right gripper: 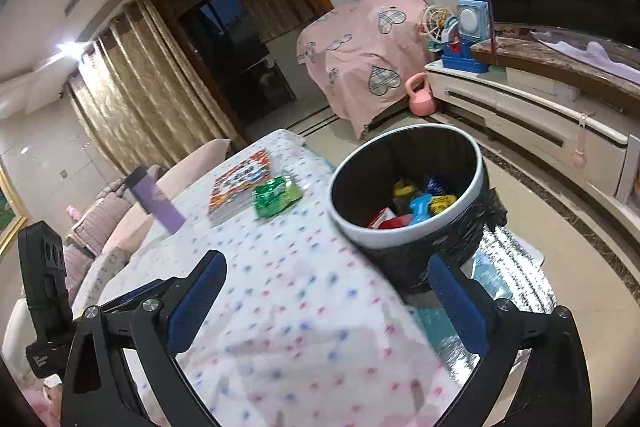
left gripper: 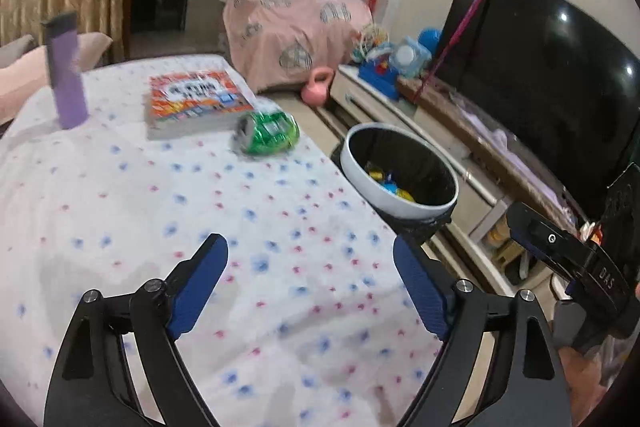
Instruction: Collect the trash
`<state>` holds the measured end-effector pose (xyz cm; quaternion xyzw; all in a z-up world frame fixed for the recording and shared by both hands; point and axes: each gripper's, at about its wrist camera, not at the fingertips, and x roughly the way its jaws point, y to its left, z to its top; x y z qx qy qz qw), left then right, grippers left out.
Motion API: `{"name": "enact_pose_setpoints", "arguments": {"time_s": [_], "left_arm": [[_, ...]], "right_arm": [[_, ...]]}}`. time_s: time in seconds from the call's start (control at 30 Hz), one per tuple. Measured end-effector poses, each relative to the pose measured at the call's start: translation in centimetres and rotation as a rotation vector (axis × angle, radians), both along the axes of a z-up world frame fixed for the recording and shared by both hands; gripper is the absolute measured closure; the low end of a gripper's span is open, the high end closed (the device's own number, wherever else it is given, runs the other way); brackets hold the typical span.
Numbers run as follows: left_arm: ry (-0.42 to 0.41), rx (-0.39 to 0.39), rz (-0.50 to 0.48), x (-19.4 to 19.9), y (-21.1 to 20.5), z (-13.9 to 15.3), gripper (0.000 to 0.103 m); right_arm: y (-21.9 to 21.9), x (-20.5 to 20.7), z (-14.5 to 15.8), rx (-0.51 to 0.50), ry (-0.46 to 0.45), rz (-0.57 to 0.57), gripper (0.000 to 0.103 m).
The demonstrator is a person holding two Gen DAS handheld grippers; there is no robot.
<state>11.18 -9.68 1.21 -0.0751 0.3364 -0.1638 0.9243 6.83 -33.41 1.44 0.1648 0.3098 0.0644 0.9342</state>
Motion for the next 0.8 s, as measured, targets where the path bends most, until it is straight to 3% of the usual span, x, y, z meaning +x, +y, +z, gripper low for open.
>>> {"name": "enact_pose_setpoints", "arguments": {"time_s": [0.17,0.23,0.33,0.53,0.63,0.8], "left_arm": [[-0.112,-0.012,0.031,-2.8,1.7,2.3,0.010],[-0.173,-0.002,0.074,-4.2,2.4,3.0,0.000],[-0.241,0.009,0.125,-5.8,3.0,3.2,0.000],[-0.293,0.075,0.169,-6.9,3.0,2.0,0.000],[-0.299,0.115,0.193,-7.2,3.0,1.3,0.000],[-0.292,0.148,0.221,-7.7,2.9,0.3,0.000]], "right_arm": [[1.7,-2.2,2.8,-0.051,-0.078,-0.012,0.001],[2.5,-3.6,4.2,-0.088,-0.143,-0.022,0.000],[3.6,-5.4,5.1,-0.144,-0.216,-0.056,0.000],[5.4,-7.4,3.9,-0.246,-0.313,-0.106,0.000],[6.1,-7.4,3.2,-0.309,-0.316,-0.108,0.000],[6.0,-7.8,2.3,-0.313,-0.318,-0.105,0.000]]}}
